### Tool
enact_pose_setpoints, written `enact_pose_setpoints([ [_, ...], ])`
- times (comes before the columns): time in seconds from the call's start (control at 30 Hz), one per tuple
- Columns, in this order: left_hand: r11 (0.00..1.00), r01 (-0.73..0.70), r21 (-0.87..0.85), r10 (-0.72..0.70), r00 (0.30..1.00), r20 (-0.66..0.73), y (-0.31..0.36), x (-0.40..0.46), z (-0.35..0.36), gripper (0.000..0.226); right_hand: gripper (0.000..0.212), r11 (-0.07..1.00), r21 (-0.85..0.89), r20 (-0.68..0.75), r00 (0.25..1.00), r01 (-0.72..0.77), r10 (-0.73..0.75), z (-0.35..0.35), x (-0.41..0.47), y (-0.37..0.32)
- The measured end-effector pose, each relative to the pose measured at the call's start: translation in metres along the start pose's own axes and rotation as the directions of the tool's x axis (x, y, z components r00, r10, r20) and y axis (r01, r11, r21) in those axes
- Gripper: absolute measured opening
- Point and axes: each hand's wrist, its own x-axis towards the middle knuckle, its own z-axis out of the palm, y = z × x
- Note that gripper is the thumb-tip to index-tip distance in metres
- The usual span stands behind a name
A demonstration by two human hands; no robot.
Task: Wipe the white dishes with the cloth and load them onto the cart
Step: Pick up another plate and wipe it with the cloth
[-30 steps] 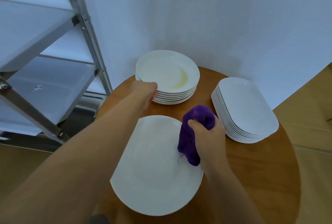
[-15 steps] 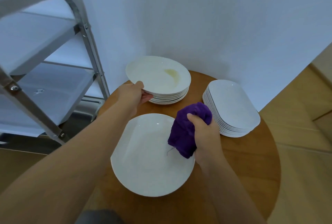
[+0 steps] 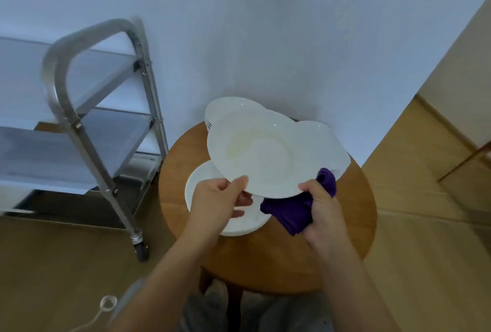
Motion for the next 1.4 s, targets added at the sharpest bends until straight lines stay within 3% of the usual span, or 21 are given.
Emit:
enact_pose_setpoints([
  [0.07,0.984,-0.009,0.18,0.008,1.0,0.004,-0.009,-0.024,-0.008,0.042,0.025,0.999,-0.038,-0.011,1.0,0.015,-0.015,-0.019,-0.016,-0.003],
  [0.1,0.989,0.05,0.139,-0.052,0.999,0.009,-0.013,-0.032,-0.015,0.053,0.024,0.998,-0.064,-0.006,1.0,0.014,-0.014,-0.029,-0.025,-0.005],
  [0.17,0.94,0.298,-0.166,-0.269,0.947,0.178,-0.014,-0.043,-0.028,0.07,0.026,0.994,-0.112,0.015,1.0,-0.014,0.016,-0.046,-0.041,-0.009],
  [0.2,0.87,0.388,-0.306,-0.301,0.907,0.294,-0.014,-0.049,-0.034,0.074,0.027,0.991,-0.129,0.027,0.999,-0.032,0.036,-0.054,-0.049,-0.009],
  [0.27,0.717,0.464,-0.521,-0.242,0.866,0.437,-0.014,-0.058,-0.038,0.06,0.026,0.987,-0.146,0.057,0.996,-0.063,0.072,-0.065,-0.064,-0.007],
  [0.33,0.61,0.464,-0.642,-0.259,0.883,0.392,-0.014,-0.065,-0.033,0.042,0.023,0.981,-0.177,0.063,0.993,-0.084,0.097,-0.07,-0.077,0.0],
  [0.43,0.585,0.398,-0.707,-0.301,0.916,0.267,-0.021,-0.077,-0.024,0.01,0.022,0.976,-0.212,0.053,0.996,-0.057,0.069,-0.075,-0.088,0.007],
  [0.57,0.579,0.327,-0.747,-0.249,0.943,0.22,-0.035,-0.085,-0.015,0.015,0.017,0.954,-0.215,0.053,0.978,0.21,-0.204,-0.072,-0.095,0.007],
  [0.63,0.615,0.283,-0.736,-0.242,0.956,0.165,-0.038,-0.086,-0.011,0.017,0.042,0.824,-0.391,0.192,0.912,0.41,-0.362,-0.068,-0.102,0.004],
  [0.67,0.634,0.269,-0.725,-0.242,0.96,0.144,-0.038,-0.087,-0.009,0.017,0.063,0.72,-0.507,0.318,0.879,0.474,-0.355,-0.065,-0.107,0.002],
  [0.73,0.628,0.267,-0.731,-0.233,0.961,0.151,-0.038,-0.088,-0.005,0.019,0.088,0.392,-0.755,0.524,0.843,0.526,-0.122,-0.057,-0.114,-0.002],
  [0.8,0.634,0.262,-0.728,-0.19,0.965,0.182,-0.04,-0.088,-0.002,0.02,0.097,0.08,-0.859,0.511,0.855,0.505,0.089,-0.052,-0.113,0.001],
  [0.83,0.642,0.254,-0.724,-0.175,0.967,0.185,-0.041,-0.089,-0.001,0.021,0.098,0.016,-0.894,0.446,0.887,0.447,0.116,-0.05,-0.111,0.005],
  [0.93,0.638,0.258,-0.726,-0.178,0.966,0.186,-0.046,-0.093,0.003,0.023,0.078,-0.062,-0.953,0.302,0.951,0.297,-0.072,-0.041,-0.098,0.027],
  [1.0,0.635,0.271,-0.723,-0.17,0.962,0.212,-0.048,-0.098,0.007,0.025,0.072,-0.152,-0.96,0.264,0.944,0.236,-0.199,-0.034,-0.089,0.045],
  [1.1,0.677,0.259,-0.689,-0.164,0.966,0.203,-0.051,-0.102,0.013,0.025,0.067,-0.168,-0.962,0.26,0.917,0.217,-0.303,-0.027,-0.075,0.058],
  [1.27,0.718,0.246,-0.651,-0.156,0.969,0.193,-0.051,-0.099,0.008,0.038,0.054,-0.169,-0.889,0.453,0.868,0.425,-0.202,-0.01,-0.059,0.063],
  [1.33,0.733,0.258,-0.629,-0.156,0.964,0.213,-0.051,-0.096,0.005,0.036,0.053,-0.236,-0.808,0.58,0.798,0.539,-0.163,-0.003,-0.064,0.073],
  [1.4,0.722,0.26,-0.641,-0.154,0.964,0.218,-0.053,-0.091,-0.002,0.036,0.054,-0.191,-0.72,0.691,0.713,0.667,-0.114,0.001,-0.075,0.083],
])
